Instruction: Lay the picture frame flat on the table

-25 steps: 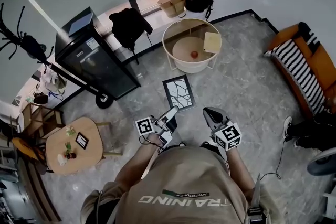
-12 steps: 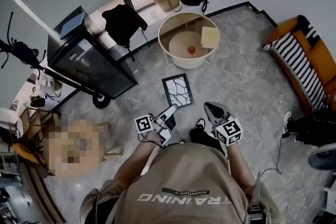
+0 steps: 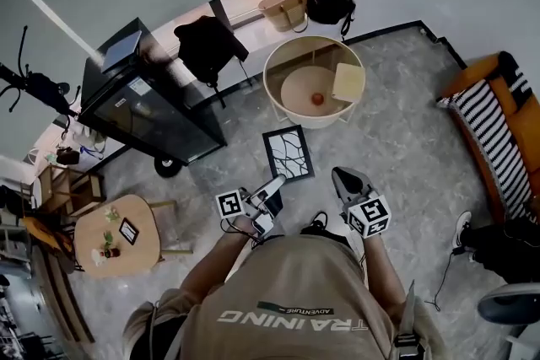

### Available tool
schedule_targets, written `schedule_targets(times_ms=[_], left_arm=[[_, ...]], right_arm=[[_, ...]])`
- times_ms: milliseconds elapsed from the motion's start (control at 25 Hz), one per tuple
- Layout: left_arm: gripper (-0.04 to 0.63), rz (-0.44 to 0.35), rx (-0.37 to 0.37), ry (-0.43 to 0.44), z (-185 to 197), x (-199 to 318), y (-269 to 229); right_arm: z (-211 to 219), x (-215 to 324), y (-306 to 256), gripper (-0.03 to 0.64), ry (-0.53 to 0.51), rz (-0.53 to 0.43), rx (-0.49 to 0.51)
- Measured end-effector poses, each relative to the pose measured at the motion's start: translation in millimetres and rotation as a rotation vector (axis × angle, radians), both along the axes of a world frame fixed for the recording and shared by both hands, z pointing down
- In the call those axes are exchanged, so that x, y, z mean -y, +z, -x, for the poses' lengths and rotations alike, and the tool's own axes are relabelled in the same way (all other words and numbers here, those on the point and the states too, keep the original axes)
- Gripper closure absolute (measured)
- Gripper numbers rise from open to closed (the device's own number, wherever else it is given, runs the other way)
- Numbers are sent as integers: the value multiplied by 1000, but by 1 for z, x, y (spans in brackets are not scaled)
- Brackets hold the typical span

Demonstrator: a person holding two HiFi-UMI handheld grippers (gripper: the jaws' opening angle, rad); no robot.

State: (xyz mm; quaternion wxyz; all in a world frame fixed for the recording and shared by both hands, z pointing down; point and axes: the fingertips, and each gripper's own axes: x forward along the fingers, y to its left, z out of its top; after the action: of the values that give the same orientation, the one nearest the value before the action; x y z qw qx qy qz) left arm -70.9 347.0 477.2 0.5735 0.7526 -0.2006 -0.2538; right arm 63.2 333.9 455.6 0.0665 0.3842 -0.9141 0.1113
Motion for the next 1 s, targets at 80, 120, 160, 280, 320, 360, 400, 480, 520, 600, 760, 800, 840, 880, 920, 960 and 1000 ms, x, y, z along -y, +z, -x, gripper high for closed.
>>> schedule_targets(times_ms=[80, 120, 160, 280, 320, 360, 400, 480, 520, 600, 760, 800, 840, 880, 920, 960, 1000], left_arm=[[520, -12, 14, -4, -9, 12, 1], [520, -16, 19, -5, -14, 17, 2], [520, -16, 18, -4, -19, 20, 2], [520, 4, -3, -7, -31, 24, 8], [520, 17, -10, -11, -34, 26, 12], [518, 30, -18, -16, -37, 29, 15], [518, 40, -26, -21, -39, 32, 18], [518, 50, -33, -33, -42, 38, 20], [518, 47, -33, -38, -43, 42, 20], [520, 39, -31, -44, -43, 51, 16], [518, 33, -25, -44, -35, 80, 14], [518, 36, -26, -43, -32, 90, 15], [518, 40, -27, -41, -28, 99, 17], [519, 44, -28, -37, -25, 107, 19], [518, 50, -28, -31, -22, 114, 21], [520, 55, -25, -23, -20, 120, 24], [518, 56, -20, -14, -19, 126, 26]], right_arm=[[-9, 14, 3, 609, -17, 4, -4], [-14, 19, 6, 609, -25, 9, -7], [-17, 24, 10, 609, -31, 16, -9], [-24, 32, 27, 609, -37, 47, -12], [-27, 34, 31, 609, -37, 57, -13], [-29, 36, 34, 609, -37, 64, -14], [-32, 38, 36, 609, -39, 70, -14], [-35, 42, 37, 609, -48, 78, -15], [-36, 44, 38, 609, -53, 80, -16], [-37, 52, 35, 609, -59, 73, -16], [-29, 80, 30, 609, -58, 52, -25], [-26, 88, 29, 609, -58, 51, -29], [-23, 96, 28, 609, -55, 51, -32], [-20, 102, 28, 609, -50, 53, -36], [-19, 108, 27, 609, -42, 55, -41], [-18, 113, 26, 609, -31, 55, -45], [-18, 118, 25, 609, -22, 53, -47]])
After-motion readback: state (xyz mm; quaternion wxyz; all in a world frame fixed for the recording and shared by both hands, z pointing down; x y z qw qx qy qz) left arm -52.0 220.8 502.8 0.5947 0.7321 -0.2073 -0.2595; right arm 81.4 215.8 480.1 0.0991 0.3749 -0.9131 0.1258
